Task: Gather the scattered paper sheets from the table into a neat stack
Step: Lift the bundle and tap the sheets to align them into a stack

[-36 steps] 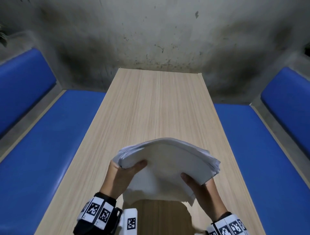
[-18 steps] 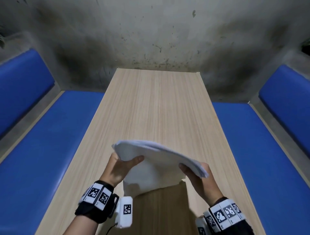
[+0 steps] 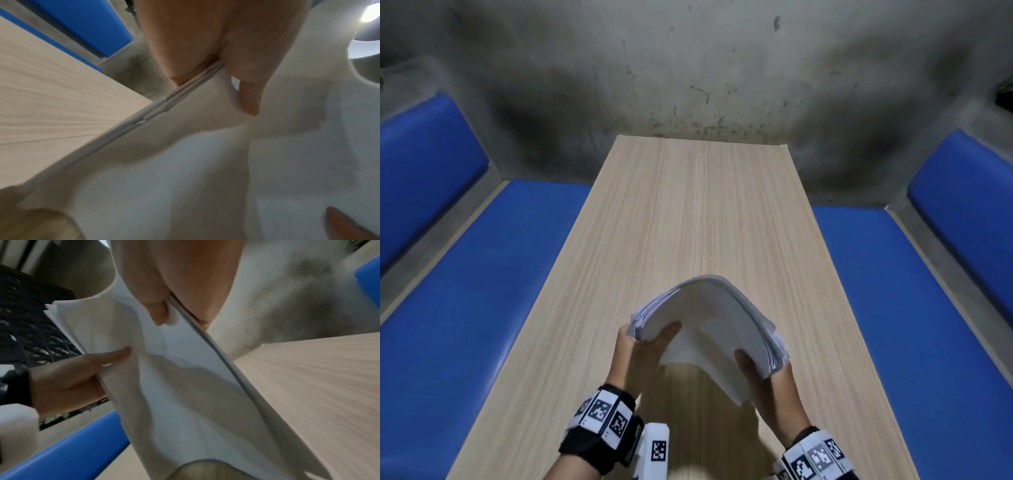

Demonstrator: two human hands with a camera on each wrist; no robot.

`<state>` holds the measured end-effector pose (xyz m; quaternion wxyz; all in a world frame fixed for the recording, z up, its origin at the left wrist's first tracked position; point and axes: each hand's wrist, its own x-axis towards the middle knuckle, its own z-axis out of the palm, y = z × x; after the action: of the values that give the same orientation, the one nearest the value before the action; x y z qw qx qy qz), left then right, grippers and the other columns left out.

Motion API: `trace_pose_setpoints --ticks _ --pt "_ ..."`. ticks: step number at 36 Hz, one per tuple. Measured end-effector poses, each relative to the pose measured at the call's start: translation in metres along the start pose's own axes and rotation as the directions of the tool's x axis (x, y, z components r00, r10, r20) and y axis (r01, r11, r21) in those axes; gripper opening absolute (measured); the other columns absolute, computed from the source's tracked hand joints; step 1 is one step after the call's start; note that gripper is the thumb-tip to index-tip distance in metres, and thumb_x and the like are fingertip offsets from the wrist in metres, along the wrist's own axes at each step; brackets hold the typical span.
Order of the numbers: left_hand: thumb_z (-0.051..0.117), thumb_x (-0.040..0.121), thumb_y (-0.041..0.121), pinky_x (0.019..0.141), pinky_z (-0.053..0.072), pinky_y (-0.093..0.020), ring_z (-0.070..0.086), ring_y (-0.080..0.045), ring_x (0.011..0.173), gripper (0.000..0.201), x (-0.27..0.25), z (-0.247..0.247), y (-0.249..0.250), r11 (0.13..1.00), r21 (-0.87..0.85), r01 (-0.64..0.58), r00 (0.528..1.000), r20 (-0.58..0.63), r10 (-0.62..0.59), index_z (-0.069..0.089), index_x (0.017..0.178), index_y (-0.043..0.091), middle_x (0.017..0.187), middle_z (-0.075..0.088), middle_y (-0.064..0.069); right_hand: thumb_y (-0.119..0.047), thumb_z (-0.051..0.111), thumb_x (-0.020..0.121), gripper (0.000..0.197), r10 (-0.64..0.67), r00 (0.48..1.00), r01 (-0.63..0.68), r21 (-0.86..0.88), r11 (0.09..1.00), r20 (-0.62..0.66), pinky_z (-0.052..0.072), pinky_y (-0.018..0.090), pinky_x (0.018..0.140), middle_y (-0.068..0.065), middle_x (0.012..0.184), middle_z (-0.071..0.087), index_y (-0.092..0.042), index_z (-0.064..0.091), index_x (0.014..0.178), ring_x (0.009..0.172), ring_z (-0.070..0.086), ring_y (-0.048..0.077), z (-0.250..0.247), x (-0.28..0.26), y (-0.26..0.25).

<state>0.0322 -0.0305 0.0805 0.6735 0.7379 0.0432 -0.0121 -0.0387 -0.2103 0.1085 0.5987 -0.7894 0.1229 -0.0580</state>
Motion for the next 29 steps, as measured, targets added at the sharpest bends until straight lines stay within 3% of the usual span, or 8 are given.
trace_pose_setpoints --ticks 3,5,7,9,14,17,21,29 --pt "0.074 0.081 0.002 0.06 0.05 -0.005 0.065 0.013 0.076 0.042 0.001 0.0 0.02 0.992 0.058 -0.113 0.994 -0.003 0.114 0.063 0.118 0.018 0.083 0.072 0.023 -0.065 0.056 0.076 0.04 -0.07 0.997 0.071 0.01 0.997 -0.021 0.049 0.061 0.064 0.0 0.057 0.046 -0.027 0.067 0.084 0.058 0.054 0.038 -0.002 0.001 -0.004" --pt "0.075 0.08 0.001 0.062 0.05 -0.005 0.065 0.013 0.079 0.041 0.0 -0.002 0.03 0.978 0.065 -0.2 0.979 -0.027 0.202 0.063 0.114 0.02 0.085 0.07 0.033 -0.037 0.063 0.086 0.012 -0.121 0.99 0.123 0.018 0.992 -0.077 0.052 0.045 0.06 -0.008 0.07 0.065 -0.05 0.062 0.085 0.055 0.052 0.016 -0.005 0.003 -0.01" --pt "0.076 0.079 0.004 0.063 0.052 -0.009 0.067 0.005 0.081 0.037 -0.003 -0.003 0.035 0.965 0.048 -0.259 0.963 -0.059 0.261 0.065 0.112 0.018 0.09 0.073 0.019 -0.031 0.064 0.087 0.022 -0.191 0.978 0.194 0.036 0.98 -0.078 0.05 0.018 0.057 -0.035 0.077 0.064 -0.052 0.058 0.086 0.06 0.058 0.006 -0.009 0.004 -0.012" --pt "0.078 0.078 0.007 0.061 0.052 -0.011 0.067 -0.003 0.08 0.037 -0.006 -0.004 0.034 0.96 0.036 -0.277 0.957 -0.078 0.279 0.065 0.112 0.012 0.093 0.072 0.003 -0.025 0.064 0.085 0.024 -0.192 0.976 0.199 0.06 0.978 -0.098 0.049 0.01 0.056 -0.036 0.077 0.064 -0.046 0.055 0.091 0.068 0.062 -0.006 -0.011 0.005 -0.005" --pt "0.085 0.072 0.016 0.066 0.059 -0.023 0.072 -0.018 0.089 0.037 -0.008 -0.013 0.011 0.992 -0.064 -0.11 0.994 -0.009 0.11 0.07 0.107 0.018 0.096 0.076 -0.002 -0.024 0.074 0.078 0.027 -0.061 0.99 0.077 0.118 0.99 -0.13 0.054 0.029 0.065 -0.007 0.087 0.07 -0.041 0.063 0.096 0.089 0.065 0.016 -0.016 0.008 0.02" --pt "0.085 0.072 0.012 0.071 0.059 -0.026 0.07 -0.011 0.095 0.042 -0.001 -0.016 0.003 0.997 -0.062 -0.052 0.997 0.05 0.055 0.069 0.107 0.029 0.104 0.074 0.002 -0.014 0.074 0.079 0.033 -0.008 0.999 0.013 0.119 0.993 -0.045 0.056 0.027 0.06 -0.012 0.09 0.07 -0.037 0.06 0.099 0.086 0.065 0.017 -0.018 0.01 0.026" --pt "0.08 0.075 0.007 0.065 0.056 -0.017 0.07 -0.002 0.088 0.039 0.009 -0.011 0.009 0.997 -0.006 -0.083 0.994 0.07 0.083 0.067 0.099 0.035 0.093 0.075 0.02 -0.026 0.072 0.081 0.026 -0.044 0.999 0.046 0.063 0.997 -0.031 0.052 0.05 0.06 -0.022 0.081 0.069 -0.046 0.065 0.097 0.07 0.057 0.02 -0.017 0.013 0.018" --pt "0.082 0.074 0.01 0.055 0.051 -0.01 0.068 0.004 0.068 0.027 0.002 -0.01 0.035 0.948 0.015 -0.317 0.948 0.012 0.317 0.07 0.093 0.024 0.077 0.073 0.025 -0.009 0.066 0.082 0.053 -0.177 0.977 0.191 0.122 0.974 -0.117 0.053 0.018 0.063 -0.039 0.077 0.063 -0.062 0.06 0.08 0.073 0.061 -0.012 -0.025 0.007 -0.011"
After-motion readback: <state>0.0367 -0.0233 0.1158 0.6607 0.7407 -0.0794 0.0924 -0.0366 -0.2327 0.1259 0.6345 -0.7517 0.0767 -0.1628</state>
